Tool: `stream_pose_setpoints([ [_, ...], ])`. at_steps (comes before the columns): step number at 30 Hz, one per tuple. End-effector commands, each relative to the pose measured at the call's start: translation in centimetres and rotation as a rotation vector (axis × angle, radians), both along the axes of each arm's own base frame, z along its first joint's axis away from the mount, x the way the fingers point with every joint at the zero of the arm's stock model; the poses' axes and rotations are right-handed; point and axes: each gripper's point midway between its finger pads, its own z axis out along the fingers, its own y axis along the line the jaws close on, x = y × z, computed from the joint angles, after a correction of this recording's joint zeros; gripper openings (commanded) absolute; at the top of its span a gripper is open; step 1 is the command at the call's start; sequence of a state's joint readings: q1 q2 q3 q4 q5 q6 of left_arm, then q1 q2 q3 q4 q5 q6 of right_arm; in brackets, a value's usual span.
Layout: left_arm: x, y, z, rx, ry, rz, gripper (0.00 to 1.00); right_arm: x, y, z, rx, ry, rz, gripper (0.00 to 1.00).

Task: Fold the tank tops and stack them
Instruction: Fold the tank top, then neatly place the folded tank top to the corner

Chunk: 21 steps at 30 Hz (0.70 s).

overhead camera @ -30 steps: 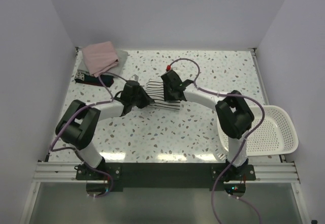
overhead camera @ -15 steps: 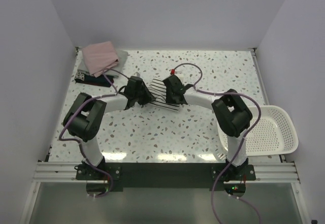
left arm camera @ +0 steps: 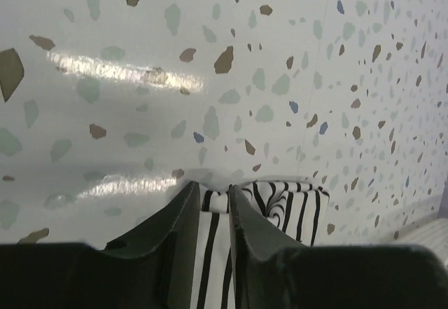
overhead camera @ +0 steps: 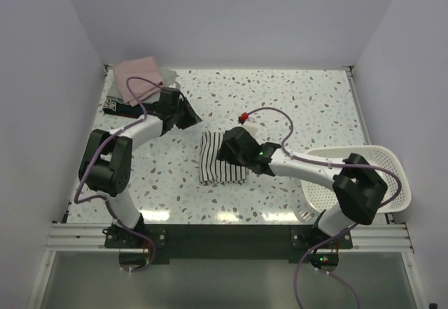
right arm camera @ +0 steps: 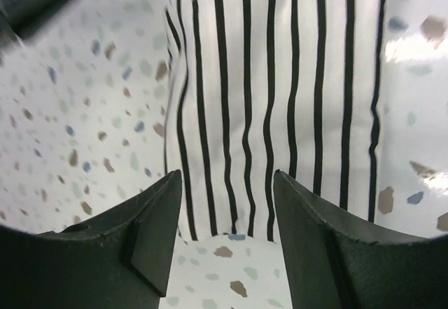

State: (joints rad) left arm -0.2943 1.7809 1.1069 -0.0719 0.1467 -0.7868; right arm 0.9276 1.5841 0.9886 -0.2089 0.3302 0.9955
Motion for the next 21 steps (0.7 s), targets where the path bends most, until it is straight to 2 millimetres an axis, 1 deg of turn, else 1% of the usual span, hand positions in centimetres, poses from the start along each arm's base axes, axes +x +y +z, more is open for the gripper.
stream_pose_setpoints([
  [1, -2.9, 0.2, 2.8, -0.019, -0.051, -0.053, 0.27, 2.6, -1.6, 5.0, 0.038, -0.132, -0.102, 0.58],
  [2, -3.7, -0.3, 2.8, -0.051, -0.049, -0.053, 0.24, 2.8, -1.5, 5.3, 0.031, -0.145, -0.088, 0.57],
  [3, -5.2, -0.4, 2.2, -0.075, -0.042, -0.063, 0.22, 3.0, -1.4, 4.9, 0.009, -0.142, -0.062, 0.57],
  [4, -5.6, -0.8, 2.1, -0.098, -0.053, -0.072, 0.17, 3.3, -0.7, 5.5, 0.017, -0.145, -0.036, 0.55],
  [5, -6.4, -1.5, 1.8, -0.123, -0.041, -0.083, 0.16, 3.5, -0.2, 5.4, 0.011, -0.14, -0.01, 0.51],
  [6, -7.2, -1.7, 1.1, -0.136, -0.031, -0.094, 0.15, 3.7, 0.3, 4.0, -0.036, -0.121, 0.028, 0.5],
  [7, -8.0, -2.2, 0.6, -0.152, -0.01, -0.115, 0.13, 4.2, 1.3, 4.7, -0.028, -0.124, 0.049, 0.49],
  [9, -9.1, -3.3, 0.0, -0.185, -0.01, -0.153, 0.12, 4.6, 1.5, 3.5, -0.088, -0.108, 0.074, 0.44],
  [10, -9.6, -3.9, -0.1, -0.207, -0.006, -0.182, 0.12, 5.0, 1.9, 2.5, -0.106, -0.092, 0.086, 0.43],
  [11, -9.9, -4.3, -0.2, -0.217, -0.001, -0.196, 0.12, 5.2, 1.9, 2.0, -0.115, -0.082, 0.088, 0.43],
  [12, -9.9, -4.5, -0.2, -0.227, -0.015, -0.204, 0.12, 5.7, 1.5, 1.5, -0.124, -0.076, 0.082, 0.43],
  [13, -10.0, -4.7, -0.3, -0.235, -0.012, -0.211, 0.14, 5.9, 1.2, 0.3, -0.143, -0.057, 0.08, 0.42],
  [15, -9.8, -4.6, -0.8, -0.219, -0.007, -0.206, 0.19, 6.3, 0.4, -0.8, -0.158, -0.036, 0.069, 0.42],
  [16, -9.7, -4.3, -1.7, -0.195, 0.016, -0.192, 0.22, 6.1, -0.3, -1.8, -0.171, -0.014, 0.067, 0.43],
  [17, -9.7, -4.1, -2.4, -0.168, 0.029, -0.196, 0.23, 6.0, -0.5, -2.6, -0.164, 0.004, 0.075, 0.43],
  [18, -10.0, -3.7, -3.3, -0.141, 0.072, -0.185, 0.24, 6.1, -1.2, -3.2, -0.171, 0.019, 0.073, 0.43],
  [19, -10.1, -3.2, -4.6, -0.113, 0.103, -0.168, 0.25, 5.7, -1.9, -4.3, -0.19, 0.043, 0.072, 0.43],
  [21, -10.8, -2.5, -6.1, -0.081, 0.144, -0.144, 0.25, 5.7, -3.4, -5.6, -0.218, 0.073, 0.06, 0.44],
])
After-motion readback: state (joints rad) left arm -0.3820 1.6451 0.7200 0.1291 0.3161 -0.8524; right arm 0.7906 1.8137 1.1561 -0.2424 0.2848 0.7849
